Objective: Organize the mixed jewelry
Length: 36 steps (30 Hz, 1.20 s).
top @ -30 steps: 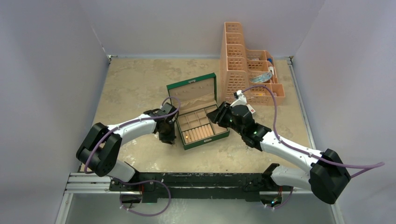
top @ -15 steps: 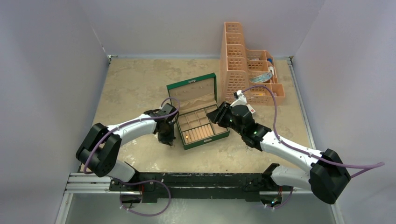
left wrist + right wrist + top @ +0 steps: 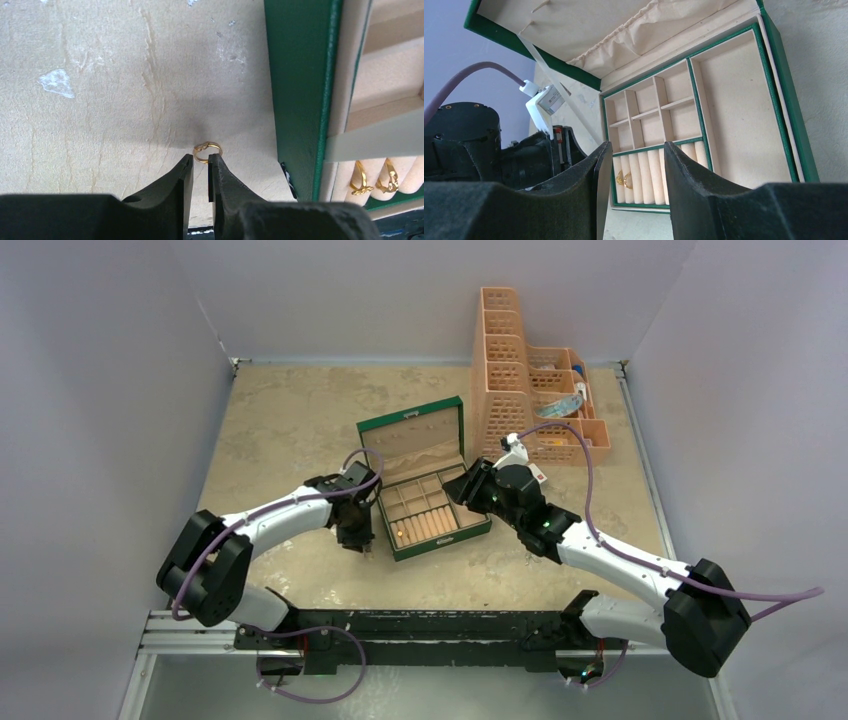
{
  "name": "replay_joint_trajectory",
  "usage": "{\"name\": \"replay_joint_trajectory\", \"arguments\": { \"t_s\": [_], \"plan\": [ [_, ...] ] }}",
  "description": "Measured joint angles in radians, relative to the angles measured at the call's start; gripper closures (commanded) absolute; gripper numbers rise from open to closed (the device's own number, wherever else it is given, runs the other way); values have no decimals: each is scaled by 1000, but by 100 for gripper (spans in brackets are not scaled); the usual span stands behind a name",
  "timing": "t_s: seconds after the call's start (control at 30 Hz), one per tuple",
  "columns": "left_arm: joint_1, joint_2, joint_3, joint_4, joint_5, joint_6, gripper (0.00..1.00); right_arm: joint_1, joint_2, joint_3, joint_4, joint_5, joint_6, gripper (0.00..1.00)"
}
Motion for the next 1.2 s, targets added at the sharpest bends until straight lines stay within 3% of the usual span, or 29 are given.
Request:
{"name": "replay_joint_trajectory", "arguments": {
  "t_s": [0.6,0.83,0.97,1.2],
  "plan": [
    [-22,87,33,0,-13,67,83,0,0,0,0,0,0,55],
    [-23,115,58,2,-31,69,90,0,0,0,-2,-1,1,55],
    [-23,122,66,-9,-48,69,100,0,0,0,-6,-2,1,55],
    [-27,122,67,-14,-53,51,97,0,1,0,-7,-3,1,55]
  ]
}}
